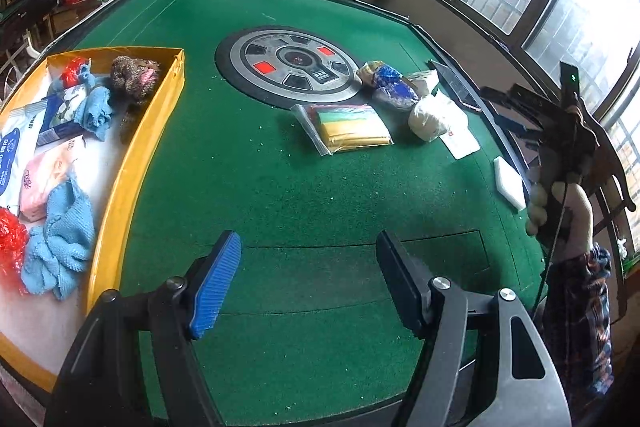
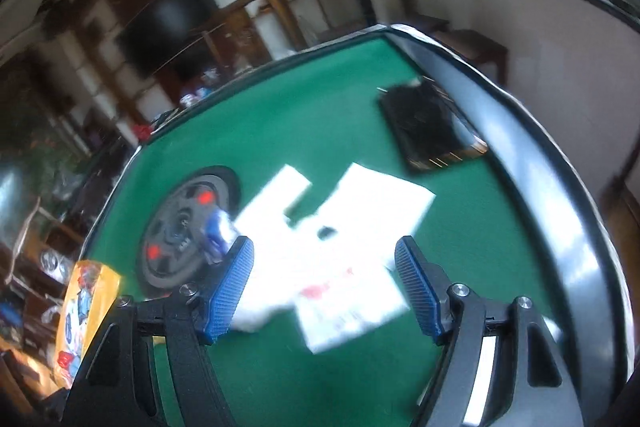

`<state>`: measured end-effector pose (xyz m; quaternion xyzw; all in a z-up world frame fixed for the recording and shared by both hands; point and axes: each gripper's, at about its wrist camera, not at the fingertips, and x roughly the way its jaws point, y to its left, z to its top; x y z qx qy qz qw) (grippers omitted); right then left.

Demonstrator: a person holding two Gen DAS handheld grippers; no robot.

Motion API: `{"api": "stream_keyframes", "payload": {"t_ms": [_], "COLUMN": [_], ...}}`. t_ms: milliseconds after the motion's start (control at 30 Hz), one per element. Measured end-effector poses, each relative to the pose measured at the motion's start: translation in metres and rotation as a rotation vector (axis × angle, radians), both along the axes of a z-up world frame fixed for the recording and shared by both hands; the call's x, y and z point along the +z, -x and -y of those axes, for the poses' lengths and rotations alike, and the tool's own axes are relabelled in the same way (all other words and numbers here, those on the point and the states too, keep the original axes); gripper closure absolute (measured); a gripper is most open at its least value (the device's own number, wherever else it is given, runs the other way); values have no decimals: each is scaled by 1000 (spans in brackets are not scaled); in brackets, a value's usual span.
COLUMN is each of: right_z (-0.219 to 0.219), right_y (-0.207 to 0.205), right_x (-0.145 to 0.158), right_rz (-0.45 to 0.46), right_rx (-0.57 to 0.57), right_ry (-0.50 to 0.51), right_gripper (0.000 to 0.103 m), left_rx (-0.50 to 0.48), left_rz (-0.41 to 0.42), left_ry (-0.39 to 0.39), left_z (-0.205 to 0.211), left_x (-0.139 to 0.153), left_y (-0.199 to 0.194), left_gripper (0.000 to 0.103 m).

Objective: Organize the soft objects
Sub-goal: 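Grasp the white fluffy cloth on the table with the left gripper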

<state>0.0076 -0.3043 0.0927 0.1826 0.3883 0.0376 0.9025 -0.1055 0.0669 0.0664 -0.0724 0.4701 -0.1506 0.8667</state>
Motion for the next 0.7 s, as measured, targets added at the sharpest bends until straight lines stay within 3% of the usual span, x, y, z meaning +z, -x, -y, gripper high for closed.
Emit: {"api": "stream_keyframes", "payload": {"t_ms": [100,200,300,400,433,600,700], "right_z": [-30,-62,-89,-103,-105,-69,-34], "right_y": [-33,-47,-13,32,50,93,101], "right_x": [-12,-41,-42,-35,-30,-12,-3], "right_rz": [-34,-185,-176,-177,-167,-78,-26], "right_rx": [115,290,467,683,724,608,409], "right_ry": [-41,-126,-207,-411,-425,-395,-252], "right_gripper": [35,35,35,35,35,35,35], "left_rx": [4,16,33,43,45,17,-20], "left_rz": [4,17,24,32,29,-13,-27], "left_ry": [5,5,10,19,27,80,82], "left_z": [-4,-15,-28,-40,-43,-37,-24], "left_x": [2,5,8,7,5,-9,-14], "left_y": [4,10,12,10,8,0,1], "left_gripper": [33,33,33,33,33,33,33]}}
